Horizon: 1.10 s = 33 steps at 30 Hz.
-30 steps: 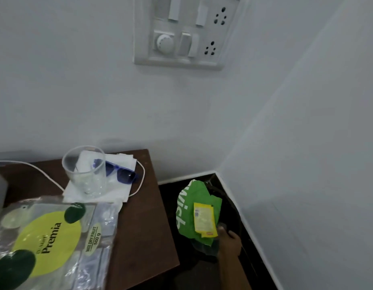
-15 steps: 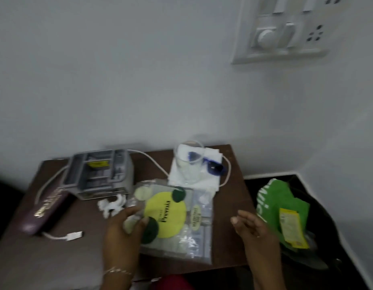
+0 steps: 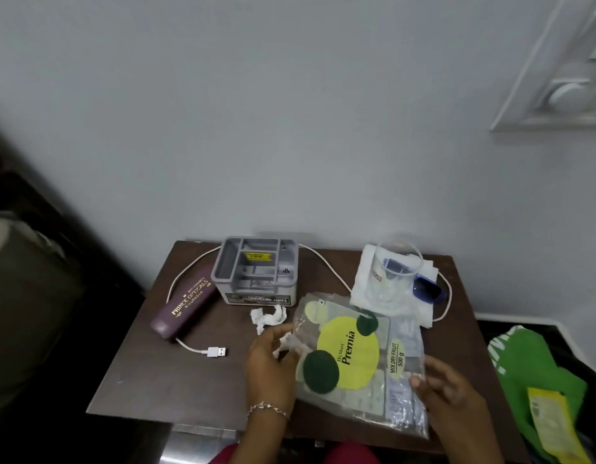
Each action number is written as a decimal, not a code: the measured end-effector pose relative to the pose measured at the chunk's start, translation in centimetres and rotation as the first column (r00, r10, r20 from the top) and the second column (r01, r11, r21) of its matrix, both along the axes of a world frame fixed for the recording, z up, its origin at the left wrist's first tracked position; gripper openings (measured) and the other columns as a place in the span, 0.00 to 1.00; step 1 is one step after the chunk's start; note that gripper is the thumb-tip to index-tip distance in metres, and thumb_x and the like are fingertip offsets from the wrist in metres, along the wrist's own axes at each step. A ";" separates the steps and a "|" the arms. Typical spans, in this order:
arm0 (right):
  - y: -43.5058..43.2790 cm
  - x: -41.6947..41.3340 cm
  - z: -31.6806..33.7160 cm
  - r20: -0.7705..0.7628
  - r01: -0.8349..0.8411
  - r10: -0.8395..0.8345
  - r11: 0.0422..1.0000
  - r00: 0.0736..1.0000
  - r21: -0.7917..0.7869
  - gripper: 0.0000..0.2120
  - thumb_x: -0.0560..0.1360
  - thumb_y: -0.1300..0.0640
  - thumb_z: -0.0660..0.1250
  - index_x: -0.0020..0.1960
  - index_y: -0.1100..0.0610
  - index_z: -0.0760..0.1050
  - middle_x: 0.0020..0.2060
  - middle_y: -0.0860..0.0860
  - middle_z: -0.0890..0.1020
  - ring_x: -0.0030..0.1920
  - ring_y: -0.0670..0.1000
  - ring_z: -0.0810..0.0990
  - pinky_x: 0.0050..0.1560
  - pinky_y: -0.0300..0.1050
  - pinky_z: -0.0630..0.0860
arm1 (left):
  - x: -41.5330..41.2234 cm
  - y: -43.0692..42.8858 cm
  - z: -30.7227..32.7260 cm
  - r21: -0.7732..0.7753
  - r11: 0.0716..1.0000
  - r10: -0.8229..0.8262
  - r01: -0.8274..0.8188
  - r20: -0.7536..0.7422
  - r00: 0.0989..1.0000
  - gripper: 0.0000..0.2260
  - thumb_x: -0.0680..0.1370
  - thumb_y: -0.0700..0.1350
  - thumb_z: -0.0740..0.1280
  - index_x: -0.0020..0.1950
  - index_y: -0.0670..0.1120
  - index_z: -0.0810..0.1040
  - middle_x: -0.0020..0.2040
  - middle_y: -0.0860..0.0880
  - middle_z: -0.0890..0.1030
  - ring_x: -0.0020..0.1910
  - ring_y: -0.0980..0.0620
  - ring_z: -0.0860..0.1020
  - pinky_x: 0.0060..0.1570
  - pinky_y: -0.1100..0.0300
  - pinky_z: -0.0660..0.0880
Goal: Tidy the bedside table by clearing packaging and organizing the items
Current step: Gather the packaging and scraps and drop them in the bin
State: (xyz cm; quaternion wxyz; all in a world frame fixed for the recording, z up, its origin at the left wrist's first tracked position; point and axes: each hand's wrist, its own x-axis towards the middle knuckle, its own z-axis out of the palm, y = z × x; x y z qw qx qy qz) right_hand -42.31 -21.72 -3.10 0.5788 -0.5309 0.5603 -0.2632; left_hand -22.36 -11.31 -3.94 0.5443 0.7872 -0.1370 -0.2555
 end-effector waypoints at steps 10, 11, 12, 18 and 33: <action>1.4 -1.8 3.2 0.429 -0.084 -0.016 0.974 0.903 0.212 0.49 0.28 0.43 0.82 0.48 0.55 0.79 0.39 0.59 0.86 0.37 0.52 0.85 0.30 0.44 0.81 | -0.6 2.7 1.5 0.018 0.995 -0.090 0.094 -0.139 0.986 0.15 0.70 0.38 0.73 0.55 0.44 0.76 0.48 0.48 0.82 0.48 0.51 0.80 0.43 0.64 0.74; 1.4 -2.2 3.7 0.457 -0.090 -0.024 0.970 0.889 0.225 0.49 0.28 0.45 0.82 0.49 0.56 0.79 0.39 0.60 0.86 0.37 0.53 0.85 0.30 0.45 0.81 | -0.9 2.8 1.8 0.012 0.994 -0.107 0.110 -0.145 0.984 0.15 0.70 0.39 0.73 0.55 0.45 0.76 0.49 0.48 0.81 0.49 0.51 0.79 0.46 0.62 0.74; 1.3 -2.8 3.9 0.480 -0.093 -0.035 0.966 0.876 0.239 0.50 0.27 0.47 0.82 0.50 0.57 0.79 0.40 0.61 0.86 0.37 0.54 0.85 0.31 0.46 0.82 | -1.3 2.6 2.1 0.005 0.991 -0.129 0.131 -0.152 0.980 0.14 0.70 0.40 0.73 0.55 0.46 0.76 0.49 0.49 0.80 0.49 0.52 0.79 0.46 0.62 0.74; -0.7 -7.9 5.6 0.494 0.019 -0.135 0.972 0.859 0.233 0.47 0.30 0.50 0.84 0.49 0.55 0.78 0.39 0.56 0.86 0.36 0.53 0.85 0.30 0.45 0.81 | -4.3 -1.2 4.1 -0.086 0.962 -0.270 0.258 -0.200 0.942 0.11 0.71 0.36 0.70 0.52 0.44 0.78 0.40 0.45 0.79 0.35 0.57 0.78 0.32 0.69 0.73; -11.6 -25.4 -3.9 -0.036 0.610 -0.658 0.716 0.752 -0.341 0.12 0.74 0.65 0.66 0.58 0.59 0.76 0.47 0.58 0.82 0.45 0.57 0.82 0.40 0.42 0.77 | -22.2 -22.8 -0.5 0.067 0.756 -0.655 0.651 0.084 0.751 0.11 0.70 0.34 0.71 0.50 0.44 0.80 0.39 0.49 0.80 0.35 0.58 0.76 0.40 0.65 0.74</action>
